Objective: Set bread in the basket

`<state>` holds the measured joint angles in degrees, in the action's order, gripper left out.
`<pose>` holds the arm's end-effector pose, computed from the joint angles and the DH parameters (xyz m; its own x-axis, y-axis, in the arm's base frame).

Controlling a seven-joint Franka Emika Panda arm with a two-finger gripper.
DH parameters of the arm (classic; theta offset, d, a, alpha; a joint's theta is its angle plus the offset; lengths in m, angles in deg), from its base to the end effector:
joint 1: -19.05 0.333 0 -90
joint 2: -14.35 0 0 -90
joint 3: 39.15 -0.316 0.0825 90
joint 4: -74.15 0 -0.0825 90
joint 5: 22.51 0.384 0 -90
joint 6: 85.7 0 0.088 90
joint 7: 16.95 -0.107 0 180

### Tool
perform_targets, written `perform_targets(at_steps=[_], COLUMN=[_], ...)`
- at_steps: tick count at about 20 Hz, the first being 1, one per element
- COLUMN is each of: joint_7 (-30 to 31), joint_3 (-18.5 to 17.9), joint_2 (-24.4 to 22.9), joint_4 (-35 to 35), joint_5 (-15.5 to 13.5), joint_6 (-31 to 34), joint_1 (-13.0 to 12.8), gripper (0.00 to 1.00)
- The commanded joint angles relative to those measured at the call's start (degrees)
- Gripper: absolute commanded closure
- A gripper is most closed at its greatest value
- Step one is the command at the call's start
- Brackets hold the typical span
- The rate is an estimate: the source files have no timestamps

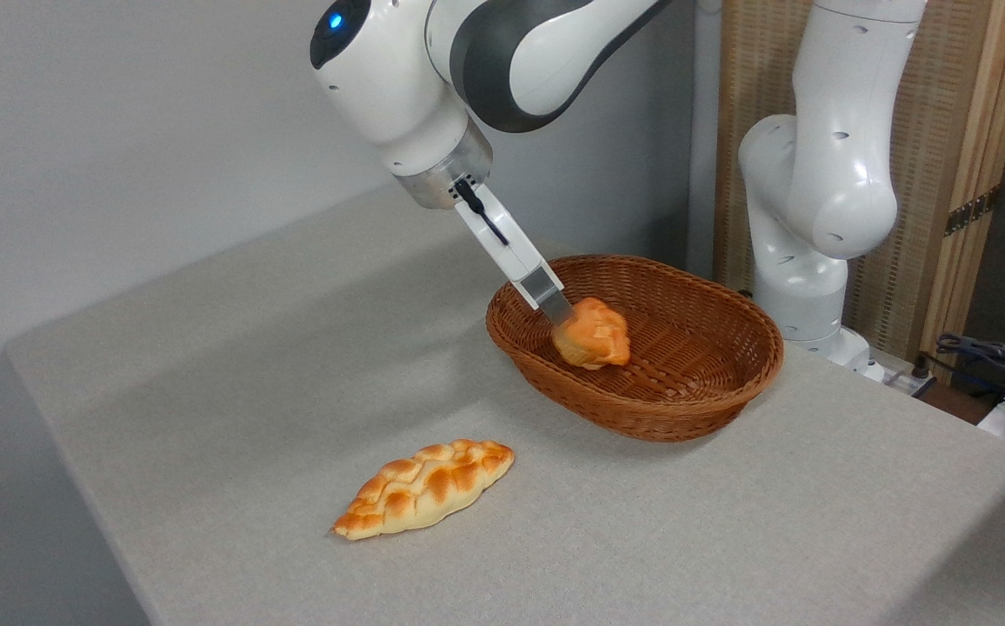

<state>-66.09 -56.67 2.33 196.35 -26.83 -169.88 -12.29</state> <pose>0.4239 -0.1075 0.4659 0.3977 -0.8974 -0.1908 -0.7913 -0.4408 0.4236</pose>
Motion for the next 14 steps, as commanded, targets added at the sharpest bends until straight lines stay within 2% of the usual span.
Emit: perform_targets(at_steps=[1,7,10,14], joint_7=[-0.9,-0.2,3.4,8.1], joint_3=[-0.4,-0.6,-1.5,-2.2], joint_2=[-0.1,-0.1,0.0,0.6], joint_4=[-0.2,-6.4,-7.9,-8.5], joint_5=[-0.6,0.1,3.7,5.3], joint_6=[-1.9,-13.7,-21.4,-24.7], joint_1=[-0.3,0.4,0.5,0.5], gripper=[0.0,0.0,0.0,0.0])
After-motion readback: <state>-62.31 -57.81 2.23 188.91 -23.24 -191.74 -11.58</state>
